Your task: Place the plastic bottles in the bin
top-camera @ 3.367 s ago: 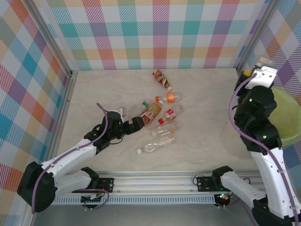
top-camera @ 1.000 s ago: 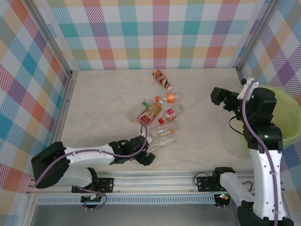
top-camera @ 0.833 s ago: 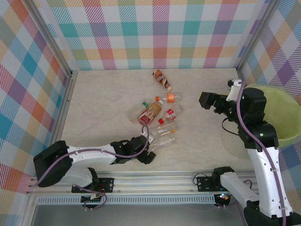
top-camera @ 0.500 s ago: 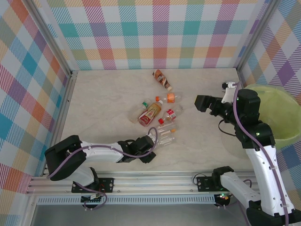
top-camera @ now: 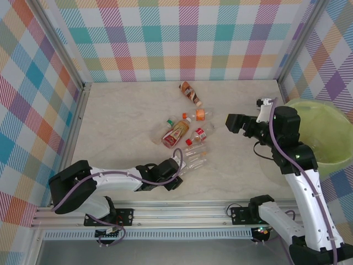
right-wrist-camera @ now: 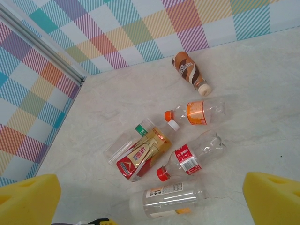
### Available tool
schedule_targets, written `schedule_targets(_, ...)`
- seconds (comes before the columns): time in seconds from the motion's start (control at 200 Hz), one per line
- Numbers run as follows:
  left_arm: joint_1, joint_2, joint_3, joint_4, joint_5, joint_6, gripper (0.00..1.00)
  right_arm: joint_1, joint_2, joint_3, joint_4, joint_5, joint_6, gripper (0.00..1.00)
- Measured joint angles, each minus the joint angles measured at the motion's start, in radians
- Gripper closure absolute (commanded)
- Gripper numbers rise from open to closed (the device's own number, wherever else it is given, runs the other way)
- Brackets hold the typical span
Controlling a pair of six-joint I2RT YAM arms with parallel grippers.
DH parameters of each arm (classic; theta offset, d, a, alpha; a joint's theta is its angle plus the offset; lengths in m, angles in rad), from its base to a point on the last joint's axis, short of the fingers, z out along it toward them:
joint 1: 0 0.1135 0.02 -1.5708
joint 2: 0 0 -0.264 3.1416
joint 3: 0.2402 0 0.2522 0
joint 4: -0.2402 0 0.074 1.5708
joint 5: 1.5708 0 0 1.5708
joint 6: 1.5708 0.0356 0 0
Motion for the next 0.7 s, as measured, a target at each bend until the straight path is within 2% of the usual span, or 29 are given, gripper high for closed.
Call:
schedule_targets(0.185, 0.000, -0.041, 0.001, 0.001, 0.048, -0.022, 0.78, 0.000, 0.003, -0.037, 0.034, -0.026, 0.012, 0.00)
schedule_targets(0.3, 0.003, -0.059, 0.001, 0.007, 0.080, -0.045, 0.90, 0.002, 0.003, -0.055, 0.052, -0.047, 0.026, 0.00)
schedule_targets(0.36, 0.010, -0.069, 0.001, 0.009, 0.103, -0.057, 1.00, 0.003, 0.003, -0.062, 0.056, -0.055, 0.029, 0.00)
schedule_targets(0.56, 0.054, -0.132, 0.001, 0.031, 0.172, -0.109, 1.00, 0.006, 0.002, -0.080, 0.068, -0.070, 0.048, 0.00)
schedule_targets(0.7, 0.120, -0.230, -0.004, 0.077, 0.229, -0.159, 1.00, 0.013, 0.002, -0.102, 0.087, -0.088, 0.071, 0.00)
